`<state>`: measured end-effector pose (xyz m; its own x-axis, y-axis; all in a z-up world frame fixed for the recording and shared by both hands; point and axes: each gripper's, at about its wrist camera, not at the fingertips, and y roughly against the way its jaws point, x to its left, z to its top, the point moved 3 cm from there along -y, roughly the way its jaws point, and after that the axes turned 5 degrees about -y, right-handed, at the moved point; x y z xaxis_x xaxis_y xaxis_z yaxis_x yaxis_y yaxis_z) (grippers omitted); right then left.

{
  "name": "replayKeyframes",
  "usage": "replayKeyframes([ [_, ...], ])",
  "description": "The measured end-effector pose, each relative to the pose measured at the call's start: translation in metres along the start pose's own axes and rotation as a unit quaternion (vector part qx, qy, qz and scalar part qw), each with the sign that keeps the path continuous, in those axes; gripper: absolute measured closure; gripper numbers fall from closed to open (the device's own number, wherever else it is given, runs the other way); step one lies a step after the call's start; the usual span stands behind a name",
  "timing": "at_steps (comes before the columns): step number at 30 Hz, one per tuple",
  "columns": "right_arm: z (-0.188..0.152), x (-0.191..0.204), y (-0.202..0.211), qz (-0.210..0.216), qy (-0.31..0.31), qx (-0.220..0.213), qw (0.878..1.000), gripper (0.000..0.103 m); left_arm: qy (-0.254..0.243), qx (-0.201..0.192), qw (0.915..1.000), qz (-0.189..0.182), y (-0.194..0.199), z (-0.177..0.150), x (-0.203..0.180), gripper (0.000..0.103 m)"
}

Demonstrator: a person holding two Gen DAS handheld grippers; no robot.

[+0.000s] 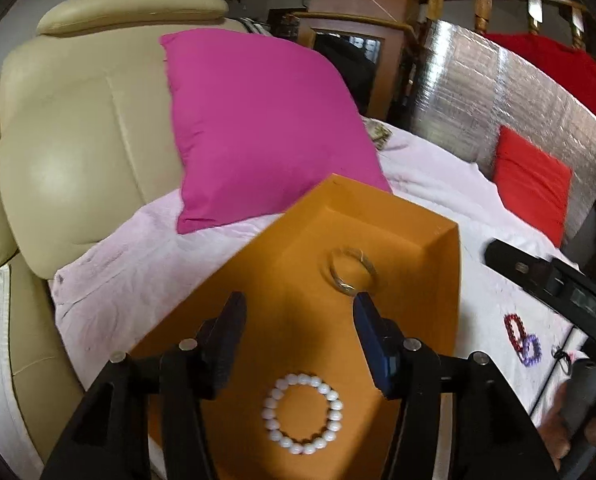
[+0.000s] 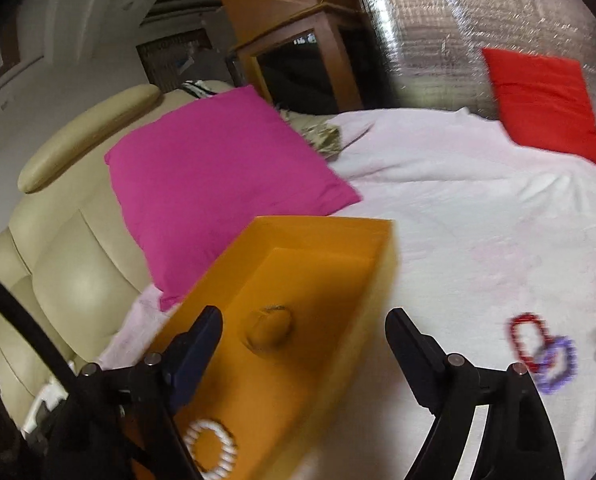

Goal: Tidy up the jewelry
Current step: 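Carry both items into the orange box and open both grippers to release them, then grasp the purple bead bracelet with the left gripper while the right gripper grasps the dark red ring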

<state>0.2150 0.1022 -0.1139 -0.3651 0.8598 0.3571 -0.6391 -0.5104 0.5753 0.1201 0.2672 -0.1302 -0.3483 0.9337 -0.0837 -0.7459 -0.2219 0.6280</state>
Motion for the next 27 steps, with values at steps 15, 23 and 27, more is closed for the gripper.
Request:
replayKeyframes([
  [15, -0.048, -0.208, 0.161, -0.141, -0.093, -0.05, 0.984, 0.017, -0.167, -0.012, 0.9817, -0.09, 0.013, -0.023, -0.153, 0.034],
  [23, -0.064, -0.304, 0.223, -0.177, -0.219, -0.075, 0.957, 0.018, -0.187, 0.043, 0.9764, -0.099, -0.011, -0.043, -0.197, 0.034],
  [27, -0.071, -0.348, 0.241, -0.183, -0.299, -0.074, 0.934, 0.018, -0.191, 0.062, 0.9748, -0.096, -0.017, -0.052, -0.211, 0.034],
])
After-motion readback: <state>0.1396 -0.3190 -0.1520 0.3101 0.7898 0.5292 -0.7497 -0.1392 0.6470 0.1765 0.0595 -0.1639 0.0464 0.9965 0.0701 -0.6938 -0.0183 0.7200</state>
